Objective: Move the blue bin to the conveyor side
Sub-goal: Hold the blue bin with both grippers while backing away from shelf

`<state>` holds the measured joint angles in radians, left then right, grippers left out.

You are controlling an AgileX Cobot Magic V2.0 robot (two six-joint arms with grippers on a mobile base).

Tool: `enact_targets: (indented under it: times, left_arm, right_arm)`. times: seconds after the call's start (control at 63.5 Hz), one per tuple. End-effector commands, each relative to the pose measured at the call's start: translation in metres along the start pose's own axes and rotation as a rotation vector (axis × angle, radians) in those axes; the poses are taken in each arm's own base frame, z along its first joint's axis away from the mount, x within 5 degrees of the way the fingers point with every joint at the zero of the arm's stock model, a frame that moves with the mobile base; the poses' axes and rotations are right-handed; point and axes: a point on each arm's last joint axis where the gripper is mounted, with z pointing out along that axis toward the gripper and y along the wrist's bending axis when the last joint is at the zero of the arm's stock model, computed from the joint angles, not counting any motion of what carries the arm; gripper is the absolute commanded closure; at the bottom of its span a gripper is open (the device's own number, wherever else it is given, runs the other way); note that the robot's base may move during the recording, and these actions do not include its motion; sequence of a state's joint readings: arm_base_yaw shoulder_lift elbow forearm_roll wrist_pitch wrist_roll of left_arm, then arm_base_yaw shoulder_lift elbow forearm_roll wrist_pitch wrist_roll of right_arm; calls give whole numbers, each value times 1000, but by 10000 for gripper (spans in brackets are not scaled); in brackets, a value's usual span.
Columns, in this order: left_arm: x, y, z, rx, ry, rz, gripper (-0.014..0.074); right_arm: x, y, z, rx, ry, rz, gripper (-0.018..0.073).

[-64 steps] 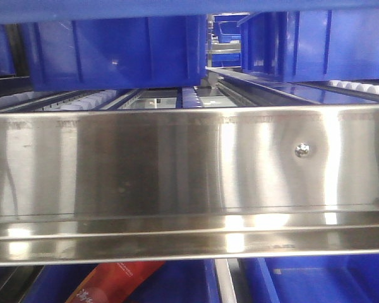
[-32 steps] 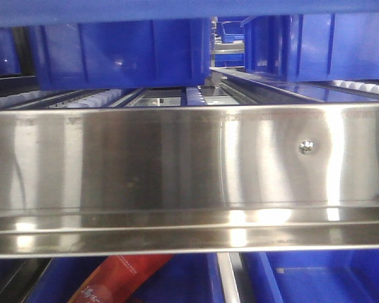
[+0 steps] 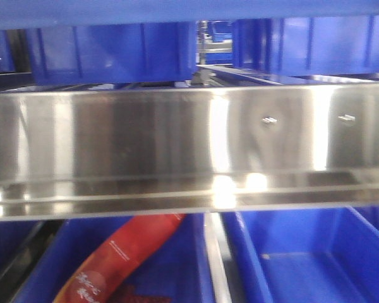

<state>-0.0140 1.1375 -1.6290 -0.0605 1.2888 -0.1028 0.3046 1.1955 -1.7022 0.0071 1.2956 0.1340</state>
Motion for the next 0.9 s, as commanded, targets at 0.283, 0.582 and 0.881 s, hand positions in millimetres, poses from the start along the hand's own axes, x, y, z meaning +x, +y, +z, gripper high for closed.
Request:
enact_targets:
  times: [0.283, 0.582, 0.881]
  left_arm:
    - [-8, -2, -15, 7, -127, 22, 613]
    - [-8, -2, -15, 7, -127, 22, 613]
    - [-8, -2, -15, 7, -127, 22, 613]
  right_arm:
    - [-9, -2, -15, 21, -144, -23, 641]
    - [-9, -2, -15, 21, -144, -23, 641]
    - [-9, -2, -15, 21, -144, -23, 641]
